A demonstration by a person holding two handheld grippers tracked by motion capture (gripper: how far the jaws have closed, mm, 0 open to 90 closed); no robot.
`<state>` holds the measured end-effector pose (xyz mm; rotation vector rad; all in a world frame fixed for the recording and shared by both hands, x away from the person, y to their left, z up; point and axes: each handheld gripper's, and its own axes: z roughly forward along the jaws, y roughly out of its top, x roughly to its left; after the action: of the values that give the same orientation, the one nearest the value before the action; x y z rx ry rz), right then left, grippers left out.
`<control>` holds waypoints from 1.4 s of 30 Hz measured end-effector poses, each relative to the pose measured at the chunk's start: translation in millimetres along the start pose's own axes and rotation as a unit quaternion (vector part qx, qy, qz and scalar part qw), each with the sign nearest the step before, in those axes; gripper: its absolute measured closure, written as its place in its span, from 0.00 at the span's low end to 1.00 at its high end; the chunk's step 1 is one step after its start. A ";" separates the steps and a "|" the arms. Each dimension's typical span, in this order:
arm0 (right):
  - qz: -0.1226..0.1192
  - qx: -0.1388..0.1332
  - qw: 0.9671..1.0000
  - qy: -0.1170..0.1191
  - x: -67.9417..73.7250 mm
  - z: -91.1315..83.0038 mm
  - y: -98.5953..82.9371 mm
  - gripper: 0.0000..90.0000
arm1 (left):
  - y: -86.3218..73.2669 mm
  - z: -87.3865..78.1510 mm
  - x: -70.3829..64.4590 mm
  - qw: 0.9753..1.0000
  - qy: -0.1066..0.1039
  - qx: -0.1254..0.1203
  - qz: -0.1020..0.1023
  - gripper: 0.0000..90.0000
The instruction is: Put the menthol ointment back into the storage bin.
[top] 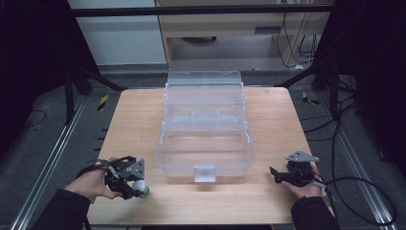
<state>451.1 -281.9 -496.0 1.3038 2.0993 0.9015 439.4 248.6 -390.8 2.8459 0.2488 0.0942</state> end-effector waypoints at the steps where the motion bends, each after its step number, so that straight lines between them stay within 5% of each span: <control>1: 0.000 0.001 1.000 0.000 0.0 0.0 0.0 0.15 | 0.8 -2.8 0.4 1.000 0.003 -0.004 -0.001 0.56; 23: -0.004 0.001 1.000 0.001 0.2 0.7 -0.3 0.15 | 30.9 -68.1 24.9 0.999 0.033 -0.022 0.006 0.56; 42: -0.005 0.001 1.000 0.002 0.0 0.5 -0.2 0.16 | 65.5 -78.1 54.0 0.999 0.039 -0.030 0.004 0.56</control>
<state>451.4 -281.9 -496.4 1.2930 2.1078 0.8998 496.1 217.6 -295.2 2.7880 0.2459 0.2103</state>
